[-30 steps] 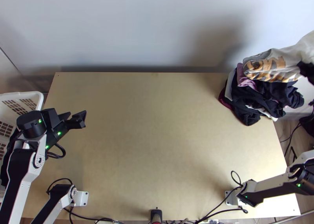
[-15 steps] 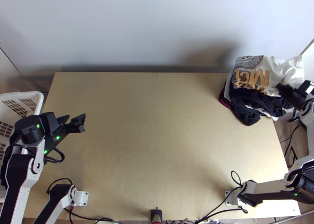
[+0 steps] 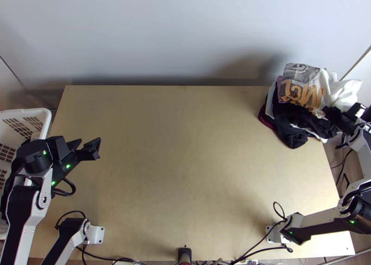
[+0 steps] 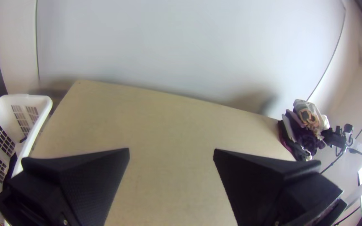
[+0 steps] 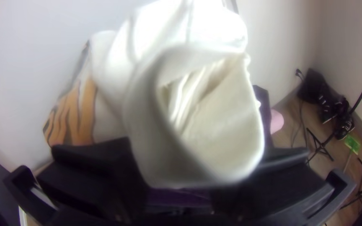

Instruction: Fold the t-shirt

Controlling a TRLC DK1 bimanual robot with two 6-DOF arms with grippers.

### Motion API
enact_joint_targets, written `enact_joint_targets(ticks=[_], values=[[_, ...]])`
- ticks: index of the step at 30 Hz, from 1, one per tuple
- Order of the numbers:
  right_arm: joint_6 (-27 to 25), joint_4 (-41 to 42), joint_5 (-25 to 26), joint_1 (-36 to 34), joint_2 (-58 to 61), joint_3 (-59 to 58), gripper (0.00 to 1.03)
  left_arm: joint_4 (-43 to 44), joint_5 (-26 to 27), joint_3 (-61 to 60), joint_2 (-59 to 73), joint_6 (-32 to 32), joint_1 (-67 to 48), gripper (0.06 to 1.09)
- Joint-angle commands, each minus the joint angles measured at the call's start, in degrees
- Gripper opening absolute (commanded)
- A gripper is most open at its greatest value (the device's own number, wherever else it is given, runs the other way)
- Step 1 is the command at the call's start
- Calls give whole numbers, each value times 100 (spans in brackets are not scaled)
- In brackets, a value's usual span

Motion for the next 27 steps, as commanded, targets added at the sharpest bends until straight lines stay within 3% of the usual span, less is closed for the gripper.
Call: enact_joint_targets(ticks=[1,7,17,23,27], values=[[4,-29,4,-169,-135,163,98,-21,4,-65,-121,59,22,103],[-190,-293,-4,-134,-654,128,98,-3,13,-126,-156,59,22,103],[-1156,-1092,-40,561,-2236,-654,98,-3,4,-205,-455,41,22,103],[-1112,-1268,-31,1299,-4038,-1691,98,6,-4,-284,-692,76,57,103],[-1051,-1312,294,1941,-5233,-2465,98,287,-4,-487,-912,76,189,103]])
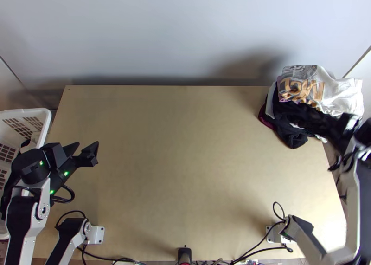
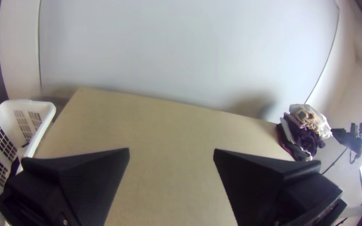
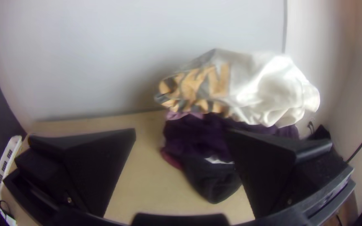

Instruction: Fold the t-shirt

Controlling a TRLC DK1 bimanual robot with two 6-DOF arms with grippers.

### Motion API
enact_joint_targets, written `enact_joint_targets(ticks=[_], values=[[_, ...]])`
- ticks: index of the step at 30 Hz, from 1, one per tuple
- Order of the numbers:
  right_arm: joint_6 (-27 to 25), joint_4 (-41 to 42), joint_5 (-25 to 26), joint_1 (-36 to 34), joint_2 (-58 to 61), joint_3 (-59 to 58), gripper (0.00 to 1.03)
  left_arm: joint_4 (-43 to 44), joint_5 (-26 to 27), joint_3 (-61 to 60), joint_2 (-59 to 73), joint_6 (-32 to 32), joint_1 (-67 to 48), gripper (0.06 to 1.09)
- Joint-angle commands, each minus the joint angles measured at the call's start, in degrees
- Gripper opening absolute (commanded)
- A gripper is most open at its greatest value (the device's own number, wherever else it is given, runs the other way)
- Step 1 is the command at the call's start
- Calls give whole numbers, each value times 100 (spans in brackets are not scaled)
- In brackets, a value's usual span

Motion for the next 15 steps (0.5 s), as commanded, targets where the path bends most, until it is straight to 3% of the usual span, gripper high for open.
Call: enact_joint_targets(ticks=[1,11,15], values=[[20,-244,404,1028,-2026,-1235,98,386,-2,-303,-368,0,169,103],[73,-50,1705,2434,-3661,-2131,98,1669,-222,-1270,-939,96,187,103],[-6,178,1828,2540,-4039,-2430,98,1968,-222,-1507,-1133,131,143,103]])
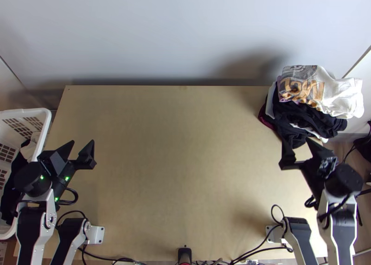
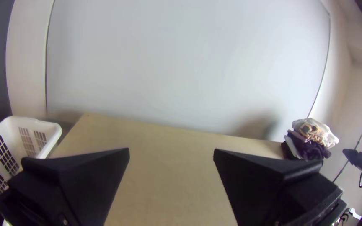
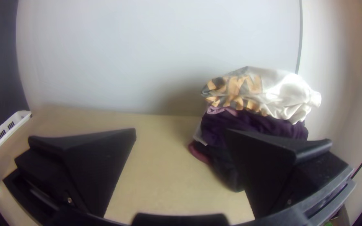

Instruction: Fold the t-shirt

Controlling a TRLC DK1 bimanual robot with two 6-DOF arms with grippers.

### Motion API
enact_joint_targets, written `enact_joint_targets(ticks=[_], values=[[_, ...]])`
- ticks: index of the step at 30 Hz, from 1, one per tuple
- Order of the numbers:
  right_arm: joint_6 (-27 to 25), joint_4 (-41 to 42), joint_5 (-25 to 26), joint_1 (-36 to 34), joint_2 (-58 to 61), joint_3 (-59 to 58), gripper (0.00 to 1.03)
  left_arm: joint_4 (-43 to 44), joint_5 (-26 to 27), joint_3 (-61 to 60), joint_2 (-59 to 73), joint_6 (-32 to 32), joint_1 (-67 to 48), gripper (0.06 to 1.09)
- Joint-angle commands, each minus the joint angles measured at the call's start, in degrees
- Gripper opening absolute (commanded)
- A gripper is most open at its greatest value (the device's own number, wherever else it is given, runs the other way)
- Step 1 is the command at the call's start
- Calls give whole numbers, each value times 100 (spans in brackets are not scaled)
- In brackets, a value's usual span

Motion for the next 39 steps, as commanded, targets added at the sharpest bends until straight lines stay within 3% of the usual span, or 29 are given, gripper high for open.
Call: enact_joint_targets(ticks=[1,7,15,22,25,31,35,39], values=[[-80,338,418,518,-929,-649,98,696,-51,-573,-405,132,-32,103],[-247,918,418,790,-1430,-1344,98,1312,72,-1284,-1144,430,-93,103],[-177,2017,559,948,-1403,-1968,98,2463,-78,-2023,-1398,351,65,103],[-590,2474,559,1309,-1975,-2680,96,3316,-78,-2418,-1469,255,-14,100],[-502,2421,559,1361,-2177,-2706,93,3614,-78,-2770,-1680,343,-23,100],[-195,2369,550,1186,-2432,-2697,93,3421,-95,-2849,-1829,474,126,101],[-72,1824,533,1107,-2440,-2706,93,3272,-95,-2858,-1820,404,267,102],[139,1305,524,1054,-2440,-2706,93,2525,-87,-2858,-2189,386,267,103]])
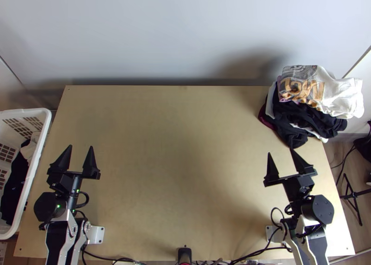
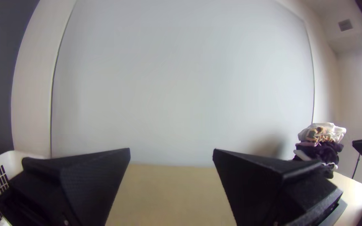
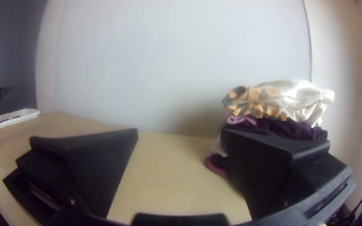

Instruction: Fold the t-shirt

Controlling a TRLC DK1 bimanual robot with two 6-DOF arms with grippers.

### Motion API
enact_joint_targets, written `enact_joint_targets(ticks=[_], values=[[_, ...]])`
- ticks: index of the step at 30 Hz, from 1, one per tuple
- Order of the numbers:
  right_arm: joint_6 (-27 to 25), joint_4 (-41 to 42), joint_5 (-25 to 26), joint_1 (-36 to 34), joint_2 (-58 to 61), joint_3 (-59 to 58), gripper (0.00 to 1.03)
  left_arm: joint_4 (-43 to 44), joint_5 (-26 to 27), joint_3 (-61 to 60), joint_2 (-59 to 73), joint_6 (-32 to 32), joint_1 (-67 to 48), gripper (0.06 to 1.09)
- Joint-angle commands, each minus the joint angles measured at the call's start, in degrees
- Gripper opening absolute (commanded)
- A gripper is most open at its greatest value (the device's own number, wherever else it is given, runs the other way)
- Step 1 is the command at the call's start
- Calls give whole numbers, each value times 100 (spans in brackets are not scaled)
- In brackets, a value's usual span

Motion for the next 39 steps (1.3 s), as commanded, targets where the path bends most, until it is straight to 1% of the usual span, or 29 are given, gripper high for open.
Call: enact_joint_targets(ticks=[1,3,8,10,12,14,16,19,27,39], values=[[273,-787,-29,-105,-84,-33,93,-924,3,-75,-499,-53,70,104],[334,-998,-38,-157,-93,-33,94,-1328,3,-75,-692,-79,26,104],[695,-998,-91,-456,-93,-33,94,-1750,3,-67,-683,-62,17,104],[703,-1007,-100,-570,-93,-42,94,-1943,12,-75,-683,-44,-26,104],[853,-1121,-100,-597,-84,-51,94,-2189,21,-67,-683,9,-106,104],[897,-1227,-100,-685,-84,-51,94,-2374,38,-67,-683,35,-114,104],[914,-1253,-91,-685,-84,-51,97,-2409,-32,-67,-683,35,-97,104],[985,-1288,-82,-632,-67,-68,97,-2479,-278,-75,-674,35,-97,104],[1037,-1315,-29,-817,-67,-77,98,-2488,-296,-75,-674,9,-44,104],[1037,-1315,-29,-808,-67,-77,98,-2488,-296,-75,-683,9,-44,104]])
